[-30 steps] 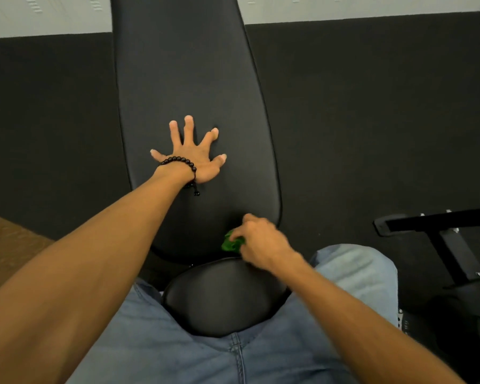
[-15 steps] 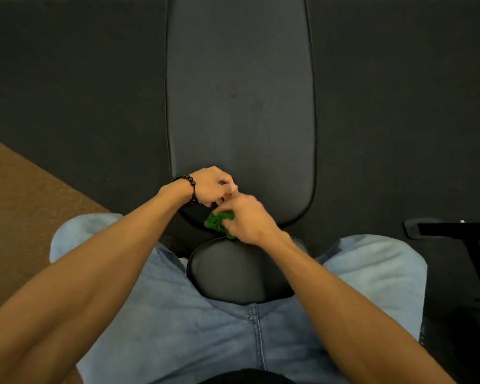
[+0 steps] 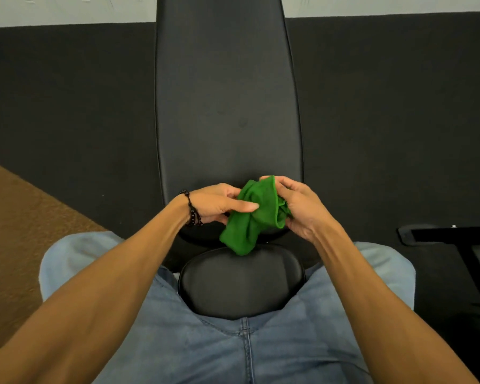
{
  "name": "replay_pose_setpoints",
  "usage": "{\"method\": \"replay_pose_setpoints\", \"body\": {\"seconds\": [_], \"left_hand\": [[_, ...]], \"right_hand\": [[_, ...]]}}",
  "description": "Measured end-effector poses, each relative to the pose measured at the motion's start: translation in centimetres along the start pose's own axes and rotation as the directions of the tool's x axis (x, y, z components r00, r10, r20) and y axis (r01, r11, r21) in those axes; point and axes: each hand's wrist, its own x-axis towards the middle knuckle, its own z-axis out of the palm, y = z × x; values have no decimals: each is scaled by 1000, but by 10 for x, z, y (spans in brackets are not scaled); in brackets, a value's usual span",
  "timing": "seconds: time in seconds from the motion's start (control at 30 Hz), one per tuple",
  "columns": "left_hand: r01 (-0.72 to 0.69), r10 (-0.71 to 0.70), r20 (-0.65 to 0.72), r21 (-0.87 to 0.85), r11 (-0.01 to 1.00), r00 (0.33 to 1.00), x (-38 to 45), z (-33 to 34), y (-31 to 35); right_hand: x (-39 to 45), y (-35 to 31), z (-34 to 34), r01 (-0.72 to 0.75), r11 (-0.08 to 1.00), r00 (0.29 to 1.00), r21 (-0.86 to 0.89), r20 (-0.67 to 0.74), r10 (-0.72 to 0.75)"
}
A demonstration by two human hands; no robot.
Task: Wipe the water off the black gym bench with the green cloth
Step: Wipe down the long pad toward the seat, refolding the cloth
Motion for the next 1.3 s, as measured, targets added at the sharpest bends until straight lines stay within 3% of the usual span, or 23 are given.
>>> {"method": "replay_pose_setpoints", "body": {"seconds": [0.07,0.13,0.23,0.33,0.4,0.5,0.6,0.7,0.8,0.9,0.97,1.03,1.1,1.17,1.23,1.3], "left_hand": [[-30,26,-45,-108,994,999,4,7,8],[-77,67,-56,-208,975,996,6,11,16],[-151,139,-63,-271,951,988,7,17,30],[-230,209,-96,-346,910,973,5,22,40],[-273,252,-106,-340,900,962,5,20,42],[-308,270,-179,-242,920,946,3,16,43],[-338,298,-256,-128,932,919,0,13,44],[-376,368,-156,-26,926,917,-7,14,49],[-353,393,-153,234,906,907,-10,10,58],[-279,426,-152,556,783,892,-15,4,71],[-249,478,-167,682,688,863,-18,4,77],[-305,506,-168,626,718,846,-20,4,80],[-339,480,-196,490,803,855,-18,3,80],[-338,458,-267,394,855,848,-12,3,78],[-301,388,-337,283,911,858,-7,0,78],[-239,256,-274,96,966,927,-11,-1,84]], "right_hand": [[-1,-7,-5,-34,999,998,-39,-58,32],[-4,-12,-8,-59,997,994,52,-91,63],[-8,-9,-8,-94,960,995,265,-5,99],[-14,0,-8,-152,916,983,371,157,99],[-19,3,-5,-141,902,983,408,166,78],[-21,3,0,91,971,993,219,-92,-73],[-22,0,0,300,952,922,-61,-236,-306],[-27,-6,-2,349,924,917,-158,-146,-371],[-24,-13,-6,290,873,947,-392,-14,-321],[-17,-21,-14,310,761,914,-570,-41,-403],[-14,-26,-13,362,749,886,-555,-45,-462],[-13,-30,-5,413,827,877,-380,-79,-474],[-13,-29,8,500,798,819,-338,-115,-562],[-14,-27,21,558,671,745,-487,-61,-664],[-8,-18,31,557,521,722,-647,67,-688],[3,-9,36,536,452,715,-713,98,-692]]}}
